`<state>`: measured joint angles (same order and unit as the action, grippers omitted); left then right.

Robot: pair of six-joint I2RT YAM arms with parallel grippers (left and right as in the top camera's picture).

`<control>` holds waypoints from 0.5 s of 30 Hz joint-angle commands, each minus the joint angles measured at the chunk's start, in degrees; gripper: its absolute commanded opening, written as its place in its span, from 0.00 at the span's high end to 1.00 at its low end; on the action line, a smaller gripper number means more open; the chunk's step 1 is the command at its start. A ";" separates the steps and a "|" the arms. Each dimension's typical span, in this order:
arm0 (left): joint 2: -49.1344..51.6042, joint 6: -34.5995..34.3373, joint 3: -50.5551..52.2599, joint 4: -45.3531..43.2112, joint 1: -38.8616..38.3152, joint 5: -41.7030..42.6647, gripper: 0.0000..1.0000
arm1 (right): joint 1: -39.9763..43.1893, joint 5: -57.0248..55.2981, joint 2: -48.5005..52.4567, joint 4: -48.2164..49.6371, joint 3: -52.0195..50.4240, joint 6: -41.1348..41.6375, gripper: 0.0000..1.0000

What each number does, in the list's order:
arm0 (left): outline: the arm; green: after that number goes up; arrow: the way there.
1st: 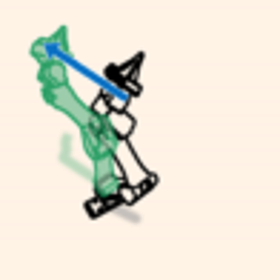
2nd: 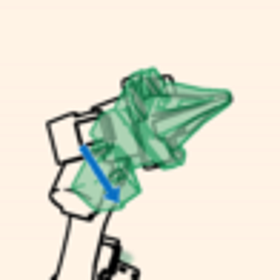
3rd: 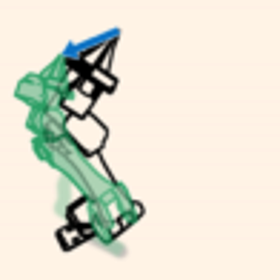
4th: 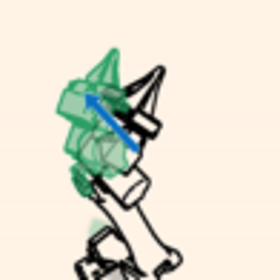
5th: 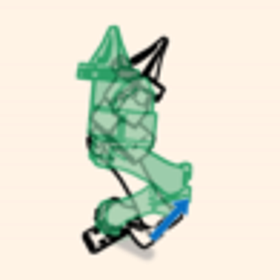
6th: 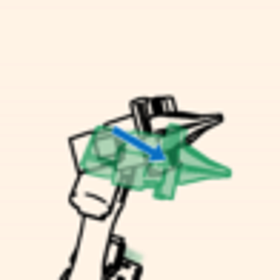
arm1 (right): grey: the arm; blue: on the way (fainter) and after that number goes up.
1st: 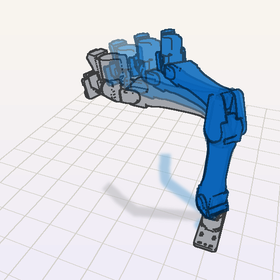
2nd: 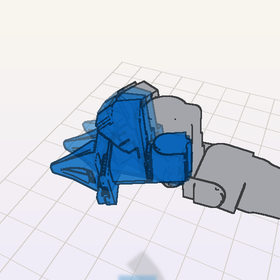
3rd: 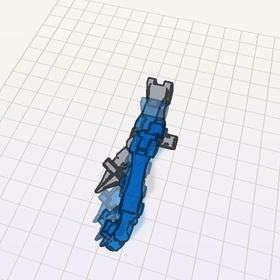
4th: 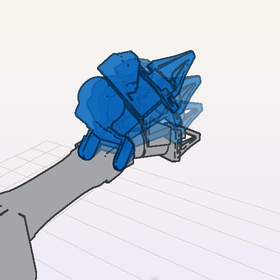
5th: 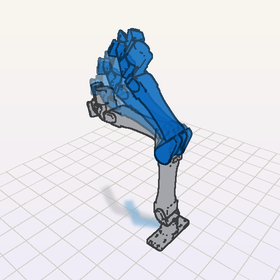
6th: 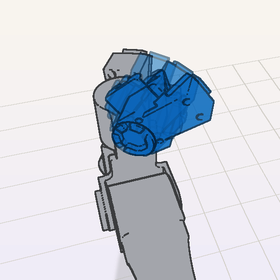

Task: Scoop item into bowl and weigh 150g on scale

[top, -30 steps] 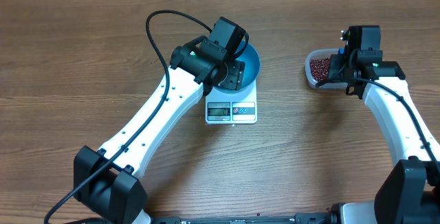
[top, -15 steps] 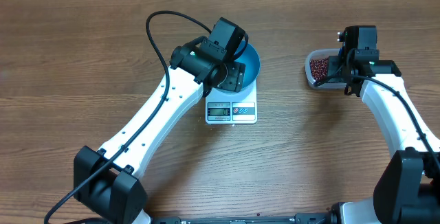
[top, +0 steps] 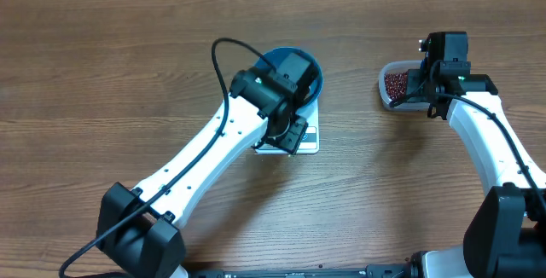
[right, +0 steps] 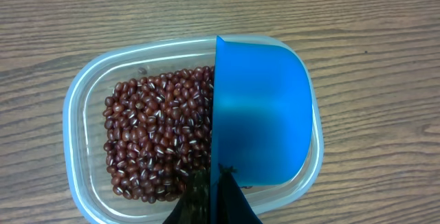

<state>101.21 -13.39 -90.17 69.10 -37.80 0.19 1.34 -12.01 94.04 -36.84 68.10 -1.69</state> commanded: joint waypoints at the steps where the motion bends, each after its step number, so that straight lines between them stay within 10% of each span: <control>1: -2.71 -2.95 10.12 -6.69 0.13 -0.72 0.35 | -0.20 -0.39 -0.04 -0.07 0.37 0.11 0.96; 9: -10.01 -2.95 26.47 -20.22 0.83 -4.66 0.11 | -0.04 -0.37 -0.04 -0.09 0.37 0.11 0.96; 15: -9.31 -5.11 29.51 -29.20 4.57 -2.40 0.24 | -0.04 -0.37 -0.04 -0.07 0.37 0.11 0.96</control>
<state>92.05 -16.53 -60.62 42.98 -34.79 -2.39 1.37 -12.03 94.04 -37.08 68.10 -1.69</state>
